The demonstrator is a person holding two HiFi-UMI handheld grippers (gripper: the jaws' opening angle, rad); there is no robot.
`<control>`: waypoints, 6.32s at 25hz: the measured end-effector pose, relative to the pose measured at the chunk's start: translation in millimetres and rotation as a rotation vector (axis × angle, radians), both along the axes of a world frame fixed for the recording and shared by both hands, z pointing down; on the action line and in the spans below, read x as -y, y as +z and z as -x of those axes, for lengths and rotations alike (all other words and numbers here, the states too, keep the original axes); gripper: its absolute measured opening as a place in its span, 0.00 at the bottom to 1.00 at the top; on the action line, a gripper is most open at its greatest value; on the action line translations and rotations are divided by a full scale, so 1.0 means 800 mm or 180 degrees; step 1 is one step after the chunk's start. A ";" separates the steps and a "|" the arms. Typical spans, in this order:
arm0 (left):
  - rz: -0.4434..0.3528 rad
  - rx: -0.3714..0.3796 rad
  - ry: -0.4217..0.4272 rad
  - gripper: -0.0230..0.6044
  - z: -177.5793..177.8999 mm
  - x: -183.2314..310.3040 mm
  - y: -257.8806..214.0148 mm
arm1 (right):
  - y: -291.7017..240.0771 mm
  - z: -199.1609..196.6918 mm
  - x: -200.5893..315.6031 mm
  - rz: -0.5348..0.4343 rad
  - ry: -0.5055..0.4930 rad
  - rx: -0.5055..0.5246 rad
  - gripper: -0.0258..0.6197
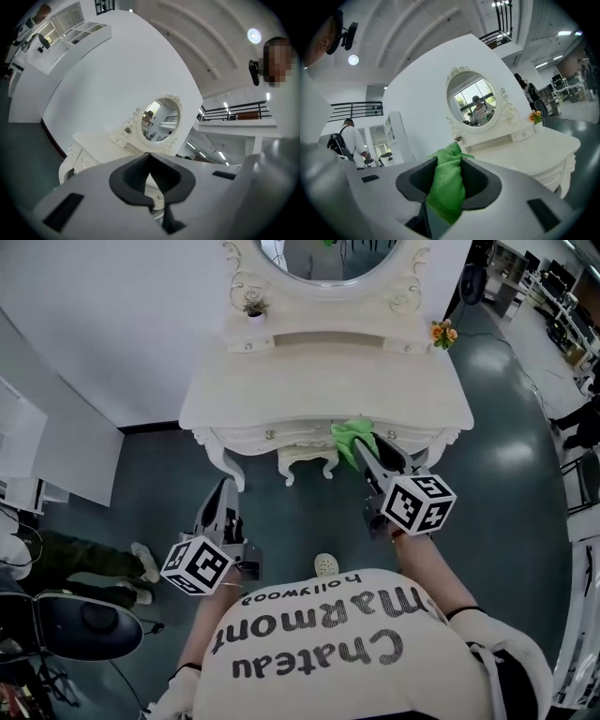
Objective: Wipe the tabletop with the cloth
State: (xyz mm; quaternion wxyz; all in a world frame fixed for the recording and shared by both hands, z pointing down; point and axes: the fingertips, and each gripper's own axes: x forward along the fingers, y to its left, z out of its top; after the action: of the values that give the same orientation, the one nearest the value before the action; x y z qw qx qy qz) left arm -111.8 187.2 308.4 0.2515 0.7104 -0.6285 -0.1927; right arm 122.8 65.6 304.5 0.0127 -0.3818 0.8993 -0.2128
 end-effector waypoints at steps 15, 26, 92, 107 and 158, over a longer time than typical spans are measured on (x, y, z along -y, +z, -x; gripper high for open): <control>0.0069 0.0271 -0.0172 0.05 0.011 0.133 0.019 | 0.017 0.030 0.145 -0.0010 -0.0242 0.0019 0.29; 0.0265 0.0179 -0.0020 0.05 0.045 0.190 0.062 | 0.080 0.077 0.185 0.0304 -0.0225 -0.0170 0.29; 0.0413 0.0450 0.0320 0.05 0.312 0.386 0.089 | 0.274 0.380 0.472 0.0708 -0.0475 -0.2371 0.26; 0.0408 0.0218 0.0023 0.05 0.233 0.389 0.070 | 0.277 0.326 0.477 0.0689 -0.0704 -0.2367 0.25; 0.0372 0.0254 0.0225 0.05 0.095 0.435 0.087 | 0.276 0.105 0.529 0.1051 -0.0150 -0.2263 0.25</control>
State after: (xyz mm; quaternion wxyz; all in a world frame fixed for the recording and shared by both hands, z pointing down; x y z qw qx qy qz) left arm -187.9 -161.2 378.0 0.2740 0.7233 -0.6227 -0.1181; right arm 38.9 -357.3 525.1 -0.3661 -0.4079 0.8098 -0.2092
